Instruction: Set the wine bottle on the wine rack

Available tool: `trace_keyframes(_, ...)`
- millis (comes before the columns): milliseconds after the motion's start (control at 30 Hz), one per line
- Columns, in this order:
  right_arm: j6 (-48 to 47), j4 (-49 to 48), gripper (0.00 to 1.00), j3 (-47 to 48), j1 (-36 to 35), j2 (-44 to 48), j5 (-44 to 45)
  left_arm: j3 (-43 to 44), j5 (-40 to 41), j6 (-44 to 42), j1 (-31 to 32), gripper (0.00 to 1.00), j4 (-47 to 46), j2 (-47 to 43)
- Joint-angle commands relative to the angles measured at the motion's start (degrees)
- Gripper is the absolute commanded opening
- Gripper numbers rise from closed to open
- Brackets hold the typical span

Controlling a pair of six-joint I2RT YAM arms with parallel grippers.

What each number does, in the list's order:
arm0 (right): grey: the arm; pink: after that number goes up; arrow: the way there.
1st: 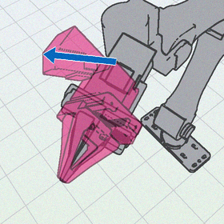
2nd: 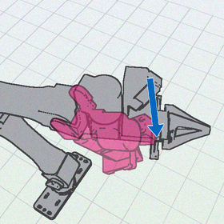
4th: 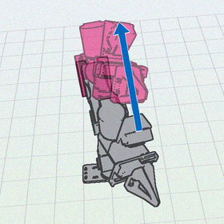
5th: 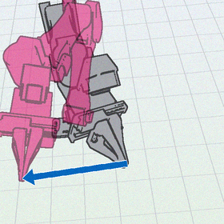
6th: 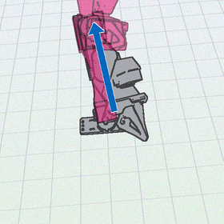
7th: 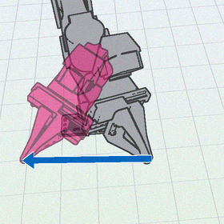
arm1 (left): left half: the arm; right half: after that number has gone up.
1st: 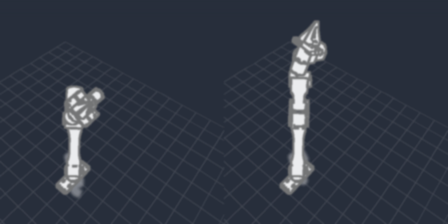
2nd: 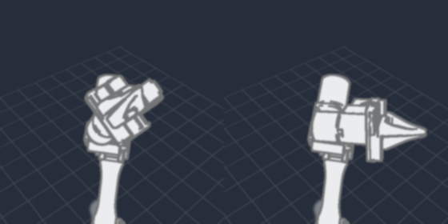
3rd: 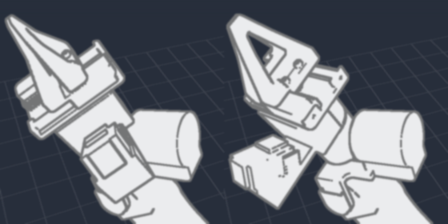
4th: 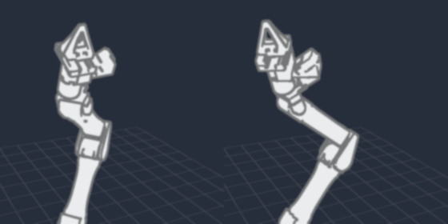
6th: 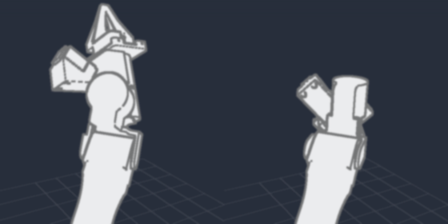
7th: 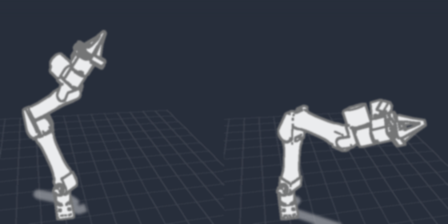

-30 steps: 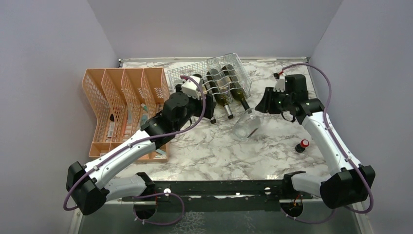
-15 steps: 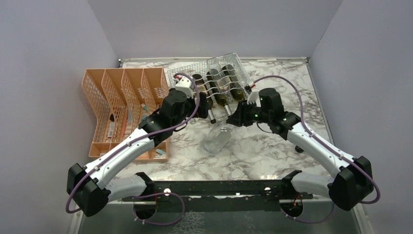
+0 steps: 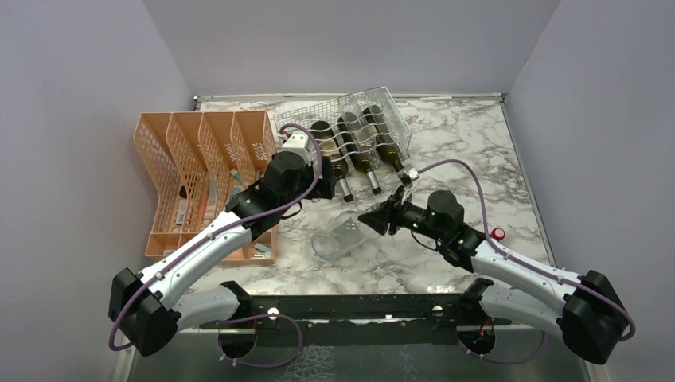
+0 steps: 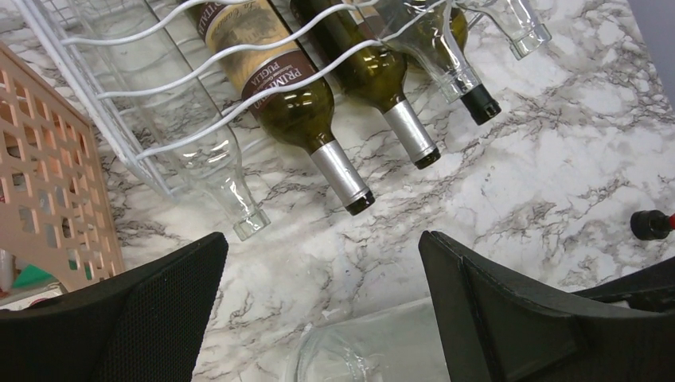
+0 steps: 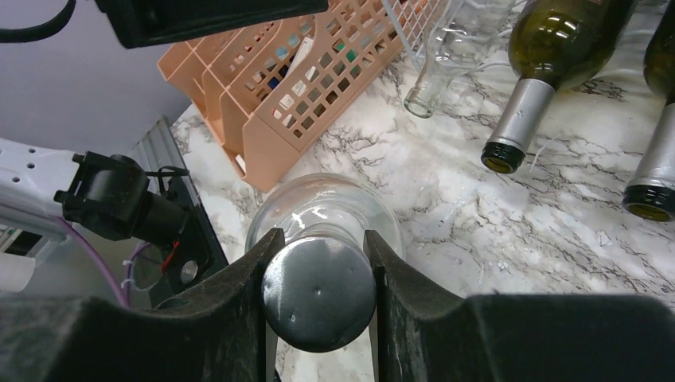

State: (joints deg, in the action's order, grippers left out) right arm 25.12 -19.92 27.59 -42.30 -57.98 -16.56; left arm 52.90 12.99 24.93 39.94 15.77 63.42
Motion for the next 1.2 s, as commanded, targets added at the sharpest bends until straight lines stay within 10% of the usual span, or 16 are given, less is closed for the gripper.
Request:
trace_keyframes(0, -2.9, -5.8, 0.01, -5.6, -0.3, 3.3, 0.5, -0.7, -0.8, 0.9, -0.6, 0.99, 0.0, -0.2)
trace_keyframes(800, -2.8, 8.7, 0.01, -7.9, -0.3, 6.5, -5.6, -1.2, -1.1, -3.4, -2.0, 0.99, 2.5, 3.5)
trace_keyframes(1167, -8.7, 15.5, 0.01, -0.7, -0.4, -7.6, -6.0, -0.7, -1.8, -4.1, -2.4, 0.99, 5.6, 6.7)
